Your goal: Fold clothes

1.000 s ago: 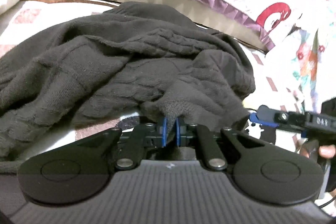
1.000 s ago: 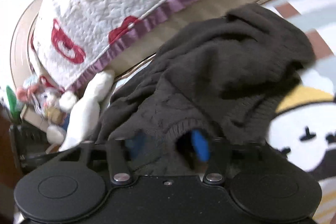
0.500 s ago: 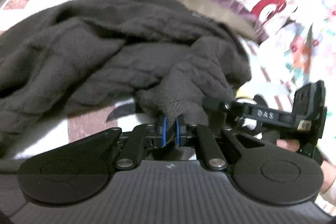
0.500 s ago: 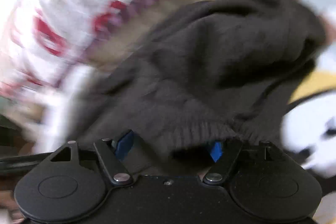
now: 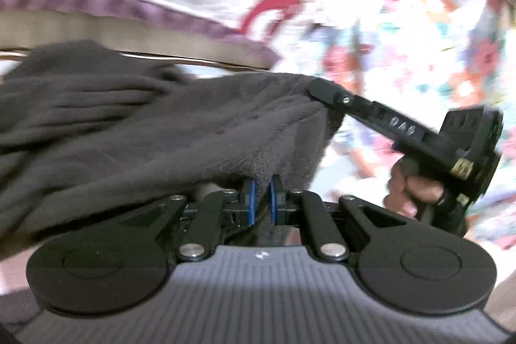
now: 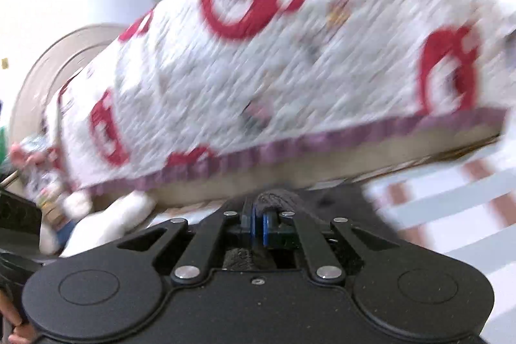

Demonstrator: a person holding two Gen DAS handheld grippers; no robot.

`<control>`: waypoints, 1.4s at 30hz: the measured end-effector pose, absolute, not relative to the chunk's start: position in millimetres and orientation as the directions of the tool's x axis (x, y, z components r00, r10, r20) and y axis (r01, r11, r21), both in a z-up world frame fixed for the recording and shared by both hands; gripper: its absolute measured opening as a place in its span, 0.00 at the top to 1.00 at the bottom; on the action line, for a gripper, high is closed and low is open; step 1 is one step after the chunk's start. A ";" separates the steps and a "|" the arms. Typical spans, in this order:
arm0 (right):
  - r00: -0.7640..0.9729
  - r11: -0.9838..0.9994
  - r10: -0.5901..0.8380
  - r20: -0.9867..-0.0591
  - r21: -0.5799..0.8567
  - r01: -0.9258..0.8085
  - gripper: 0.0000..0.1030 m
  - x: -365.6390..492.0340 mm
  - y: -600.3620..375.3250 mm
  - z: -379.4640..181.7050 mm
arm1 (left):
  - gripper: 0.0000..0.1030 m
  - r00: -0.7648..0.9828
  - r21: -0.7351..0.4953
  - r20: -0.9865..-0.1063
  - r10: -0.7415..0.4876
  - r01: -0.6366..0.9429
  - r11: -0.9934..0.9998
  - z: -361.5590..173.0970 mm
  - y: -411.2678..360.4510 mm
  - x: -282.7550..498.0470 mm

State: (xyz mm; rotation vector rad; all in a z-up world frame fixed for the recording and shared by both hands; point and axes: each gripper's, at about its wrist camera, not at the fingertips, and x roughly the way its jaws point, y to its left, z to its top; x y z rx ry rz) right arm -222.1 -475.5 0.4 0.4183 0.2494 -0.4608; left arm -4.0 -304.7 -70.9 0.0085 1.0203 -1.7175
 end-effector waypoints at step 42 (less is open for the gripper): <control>0.621 0.996 0.017 -0.784 0.065 0.055 0.44 -91.8 -418.8 -84.0 | 0.22 0.094 -0.391 -0.867 -0.490 0.482 0.784 -178.3 -127.7 194.2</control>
